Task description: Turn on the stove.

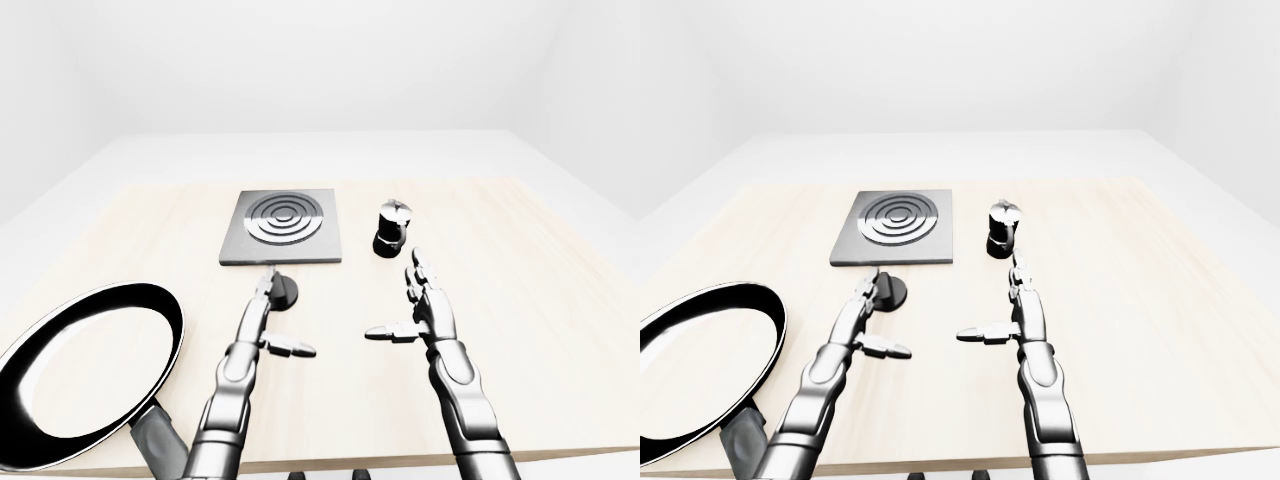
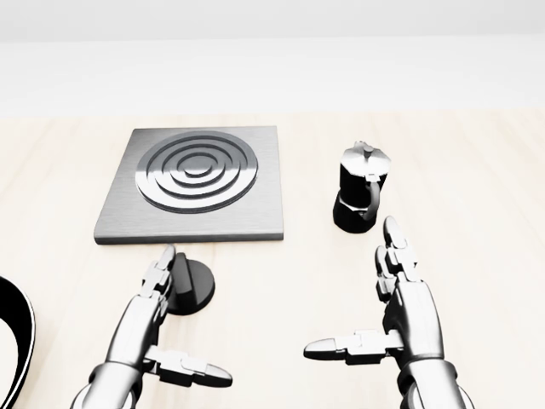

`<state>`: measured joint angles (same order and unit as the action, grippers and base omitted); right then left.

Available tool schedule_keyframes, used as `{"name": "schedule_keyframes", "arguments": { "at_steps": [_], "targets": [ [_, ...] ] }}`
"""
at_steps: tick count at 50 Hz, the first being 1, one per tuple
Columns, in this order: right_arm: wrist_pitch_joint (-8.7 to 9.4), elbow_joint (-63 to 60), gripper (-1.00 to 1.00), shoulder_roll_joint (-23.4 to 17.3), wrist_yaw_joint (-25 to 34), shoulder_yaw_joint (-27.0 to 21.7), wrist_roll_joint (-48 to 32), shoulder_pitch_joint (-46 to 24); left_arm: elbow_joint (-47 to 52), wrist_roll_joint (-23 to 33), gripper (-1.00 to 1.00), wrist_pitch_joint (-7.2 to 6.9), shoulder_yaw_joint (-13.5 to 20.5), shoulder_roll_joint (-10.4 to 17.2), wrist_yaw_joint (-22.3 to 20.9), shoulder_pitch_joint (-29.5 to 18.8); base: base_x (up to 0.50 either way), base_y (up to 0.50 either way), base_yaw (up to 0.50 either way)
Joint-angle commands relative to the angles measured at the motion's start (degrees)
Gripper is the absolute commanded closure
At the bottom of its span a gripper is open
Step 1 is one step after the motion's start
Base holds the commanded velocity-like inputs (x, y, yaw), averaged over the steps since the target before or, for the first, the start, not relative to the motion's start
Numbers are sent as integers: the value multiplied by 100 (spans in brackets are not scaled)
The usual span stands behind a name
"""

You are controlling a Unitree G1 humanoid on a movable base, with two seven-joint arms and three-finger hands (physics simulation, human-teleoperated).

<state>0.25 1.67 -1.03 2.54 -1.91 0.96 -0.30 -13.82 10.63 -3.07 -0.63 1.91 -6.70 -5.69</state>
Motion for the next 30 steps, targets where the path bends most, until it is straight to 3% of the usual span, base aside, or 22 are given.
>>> {"name": "schedule_keyframes", "arguments": {
  "at_steps": [1, 3, 7, 11, 17, 30],
  "targets": [
    [0, -7, -100, 2, 3, 4, -3, 5, 131, 11, -100, 137, -81, -19, -187, 80, 0, 0, 0],
    [-4, 2, -100, 2, 2, 2, -2, 2, 251, 50, -100, 131, -127, -16, -277, 132, 0, 0, 0],
    [17, -36, -100, 3, 1, 4, -3, 18, 297, 240, -100, 317, -233, -25, -401, 214, 0, 0, 0],
    [-11, 4, -100, 1, 4, 1, -3, 11, 333, 247, -100, 303, -220, -39, -453, 229, 0, 0, 0],
    [-29, 24, -100, -1, 8, -4, -2, 7, 292, 349, -100, 416, -272, -41, -520, 231, 0, 0, 0],
    [-33, 46, -100, 1, -5, -5, -2, -8, 306, 408, -100, 322, -268, -78, -560, 76, 0, 0, 0]
  ]
}}
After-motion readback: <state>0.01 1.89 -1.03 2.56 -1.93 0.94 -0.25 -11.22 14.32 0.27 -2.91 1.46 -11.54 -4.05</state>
